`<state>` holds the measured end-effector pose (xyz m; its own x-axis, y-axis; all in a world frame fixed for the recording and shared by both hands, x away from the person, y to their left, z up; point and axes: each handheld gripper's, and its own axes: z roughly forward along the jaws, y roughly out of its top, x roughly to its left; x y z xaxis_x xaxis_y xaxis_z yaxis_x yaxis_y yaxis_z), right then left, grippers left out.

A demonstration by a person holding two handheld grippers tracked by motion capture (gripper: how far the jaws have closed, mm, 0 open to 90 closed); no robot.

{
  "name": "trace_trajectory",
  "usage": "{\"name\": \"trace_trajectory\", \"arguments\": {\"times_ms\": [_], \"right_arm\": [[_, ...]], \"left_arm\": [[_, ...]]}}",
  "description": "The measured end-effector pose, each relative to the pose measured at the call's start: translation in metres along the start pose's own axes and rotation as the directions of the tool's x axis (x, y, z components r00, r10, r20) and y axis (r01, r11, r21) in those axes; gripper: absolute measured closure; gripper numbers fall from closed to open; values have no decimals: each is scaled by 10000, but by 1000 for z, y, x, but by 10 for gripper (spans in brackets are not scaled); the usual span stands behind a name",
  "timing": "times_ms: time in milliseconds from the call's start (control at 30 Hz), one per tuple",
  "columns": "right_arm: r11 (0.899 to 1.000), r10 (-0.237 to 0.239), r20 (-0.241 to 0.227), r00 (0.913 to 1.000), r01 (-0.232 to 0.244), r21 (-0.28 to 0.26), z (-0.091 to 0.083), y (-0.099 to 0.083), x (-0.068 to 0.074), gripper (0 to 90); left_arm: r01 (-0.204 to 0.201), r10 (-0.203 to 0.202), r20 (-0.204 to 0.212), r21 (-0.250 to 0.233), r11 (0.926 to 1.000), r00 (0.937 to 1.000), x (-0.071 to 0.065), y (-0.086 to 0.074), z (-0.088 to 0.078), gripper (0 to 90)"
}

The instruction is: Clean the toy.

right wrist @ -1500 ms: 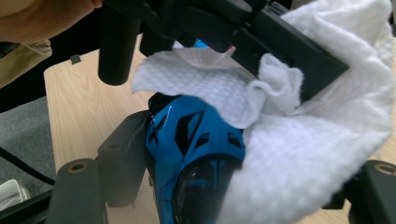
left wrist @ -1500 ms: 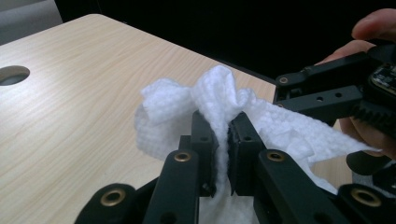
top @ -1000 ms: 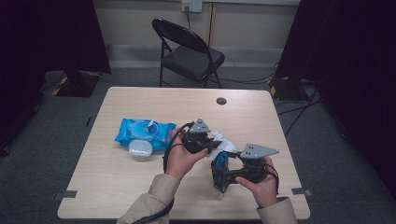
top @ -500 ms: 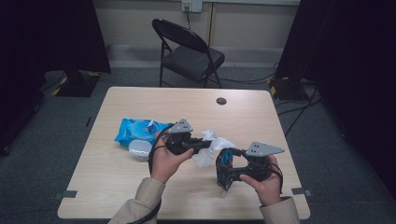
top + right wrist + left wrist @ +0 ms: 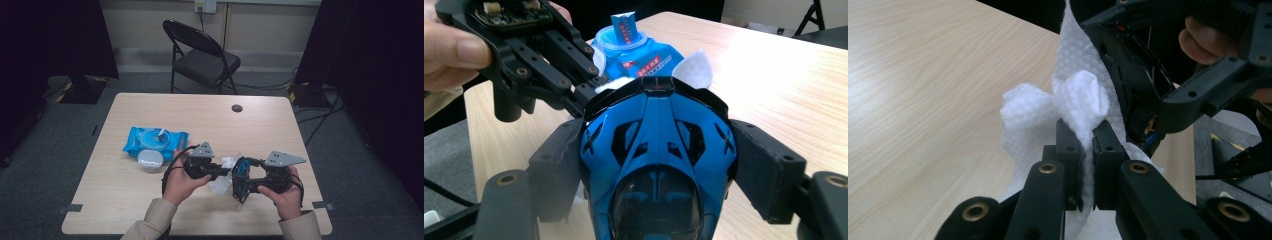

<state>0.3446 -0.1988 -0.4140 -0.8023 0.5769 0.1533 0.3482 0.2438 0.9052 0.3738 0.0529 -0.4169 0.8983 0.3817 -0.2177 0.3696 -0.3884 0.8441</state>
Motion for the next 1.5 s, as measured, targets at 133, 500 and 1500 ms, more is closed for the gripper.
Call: {"name": "trace_trajectory", "arguments": {"times_ms": [133,500,1500], "right_arm": [[10000,66,5,10000,-66,-69,-1,0,-1,266],[9999,125,-22,9999,-125,5,1,-1,-2,266],[9993,331,38,9994,-331,-175,-3,0,-5,266]], "left_arm": [[-154,151,161,224,9996,9998,-3,-4,4,851],[-489,465,276,928,9945,9985,-8,-17,18,845],[-203,148,365,1553,9877,9992,-4,-45,30,838]]}}
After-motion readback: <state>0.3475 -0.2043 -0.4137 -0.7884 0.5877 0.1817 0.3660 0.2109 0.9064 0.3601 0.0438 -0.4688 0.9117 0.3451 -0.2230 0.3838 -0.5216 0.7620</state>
